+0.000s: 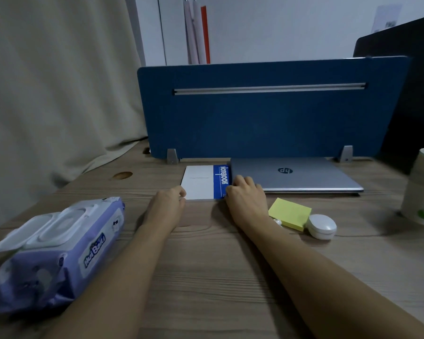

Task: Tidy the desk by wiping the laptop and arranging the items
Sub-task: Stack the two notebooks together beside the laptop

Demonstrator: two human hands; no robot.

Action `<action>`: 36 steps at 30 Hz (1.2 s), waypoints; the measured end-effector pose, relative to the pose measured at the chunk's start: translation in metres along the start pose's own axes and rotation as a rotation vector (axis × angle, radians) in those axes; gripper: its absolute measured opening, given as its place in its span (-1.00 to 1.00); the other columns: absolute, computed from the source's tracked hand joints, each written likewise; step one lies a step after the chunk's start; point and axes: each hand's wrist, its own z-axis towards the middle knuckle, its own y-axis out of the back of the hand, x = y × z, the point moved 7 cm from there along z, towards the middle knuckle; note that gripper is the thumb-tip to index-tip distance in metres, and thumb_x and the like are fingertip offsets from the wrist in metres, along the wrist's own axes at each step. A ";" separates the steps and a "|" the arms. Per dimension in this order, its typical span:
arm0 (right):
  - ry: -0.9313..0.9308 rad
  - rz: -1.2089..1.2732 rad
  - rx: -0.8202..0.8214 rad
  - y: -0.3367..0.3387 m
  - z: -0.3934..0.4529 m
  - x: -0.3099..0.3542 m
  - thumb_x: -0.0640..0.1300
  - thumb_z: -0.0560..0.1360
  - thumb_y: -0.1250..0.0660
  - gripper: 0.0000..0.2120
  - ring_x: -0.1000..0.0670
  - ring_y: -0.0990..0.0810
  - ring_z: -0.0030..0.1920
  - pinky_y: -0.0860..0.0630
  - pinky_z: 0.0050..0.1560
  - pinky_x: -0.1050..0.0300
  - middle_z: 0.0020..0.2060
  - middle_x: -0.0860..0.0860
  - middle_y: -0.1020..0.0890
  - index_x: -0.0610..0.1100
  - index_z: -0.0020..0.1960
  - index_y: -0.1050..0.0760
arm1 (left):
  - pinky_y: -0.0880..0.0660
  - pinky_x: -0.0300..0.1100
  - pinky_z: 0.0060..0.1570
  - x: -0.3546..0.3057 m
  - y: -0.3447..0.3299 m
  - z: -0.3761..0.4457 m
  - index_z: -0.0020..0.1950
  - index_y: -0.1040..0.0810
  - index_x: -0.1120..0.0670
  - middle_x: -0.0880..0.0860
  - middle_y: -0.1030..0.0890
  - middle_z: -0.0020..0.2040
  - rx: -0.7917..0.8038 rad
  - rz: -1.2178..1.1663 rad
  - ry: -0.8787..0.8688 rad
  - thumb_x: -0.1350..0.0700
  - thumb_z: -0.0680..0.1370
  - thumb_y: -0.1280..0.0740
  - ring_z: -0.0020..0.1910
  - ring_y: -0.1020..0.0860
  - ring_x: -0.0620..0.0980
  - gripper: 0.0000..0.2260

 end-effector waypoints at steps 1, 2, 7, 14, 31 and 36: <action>-0.002 0.003 0.004 -0.003 0.004 -0.001 -0.08 0.59 -0.23 -0.82 -0.11 -0.42 0.12 -0.39 0.06 0.00 0.10 -0.06 -0.49 -0.09 0.11 -0.55 | -0.53 -0.09 -0.16 0.001 -0.002 0.005 0.14 -0.58 -0.01 0.09 -0.64 -0.01 -0.004 0.002 0.006 0.11 0.58 -0.28 -0.09 -0.57 0.06 -0.83; -0.006 0.005 0.010 -0.004 0.006 -0.002 -0.07 0.59 -0.24 -0.82 -0.10 -0.42 0.13 -0.38 0.07 0.01 0.11 -0.06 -0.49 -0.09 0.13 -0.55 | -0.50 -0.12 -0.19 0.001 -0.004 0.007 0.15 -0.57 -0.01 0.09 -0.64 0.00 -0.006 0.006 0.012 0.11 0.59 -0.28 -0.10 -0.57 0.04 -0.83; -0.018 0.000 0.032 -0.013 0.020 -0.005 -0.02 0.58 -0.28 -0.76 -0.10 -0.40 0.18 -0.35 0.10 0.00 0.17 -0.06 -0.48 -0.08 0.20 -0.52 | -0.45 -0.16 -0.26 0.003 -0.016 0.025 0.19 -0.53 -0.01 0.07 -0.62 0.02 0.002 0.016 0.039 0.11 0.61 -0.25 -0.11 -0.54 -0.01 -0.82; -0.035 -0.014 0.027 -0.020 0.030 -0.008 -0.05 0.59 -0.25 -0.80 -0.10 -0.40 0.15 -0.34 0.06 -0.01 0.15 -0.06 -0.49 -0.08 0.16 -0.53 | -0.46 -0.15 -0.25 0.007 -0.023 0.033 0.23 -0.52 -0.01 0.07 -0.62 0.04 -0.014 0.035 0.042 0.11 0.61 -0.26 -0.11 -0.52 -0.02 -0.80; 0.042 -0.082 -0.027 0.049 -0.069 -0.002 -0.02 0.52 -0.35 -0.79 -0.12 -0.45 0.16 -0.27 0.24 -0.16 0.10 -0.04 -0.56 -0.04 0.12 -0.56 | -0.52 0.02 0.04 -0.052 0.012 -0.067 0.34 -0.41 -0.02 -0.01 -0.41 0.30 0.062 -0.047 -0.107 0.08 0.57 -0.28 0.07 -0.51 0.01 -0.67; -0.005 -0.146 -0.059 0.078 -0.116 -0.042 -0.01 0.55 -0.25 -0.82 -0.13 -0.49 0.15 -0.32 0.19 -0.14 0.04 -0.02 -0.62 -0.05 0.02 -0.58 | -0.49 -0.04 0.18 -0.091 0.011 -0.113 0.33 -0.42 -0.09 -0.10 -0.45 0.28 0.185 -0.288 -0.179 0.05 0.54 -0.35 0.16 -0.49 -0.09 -0.63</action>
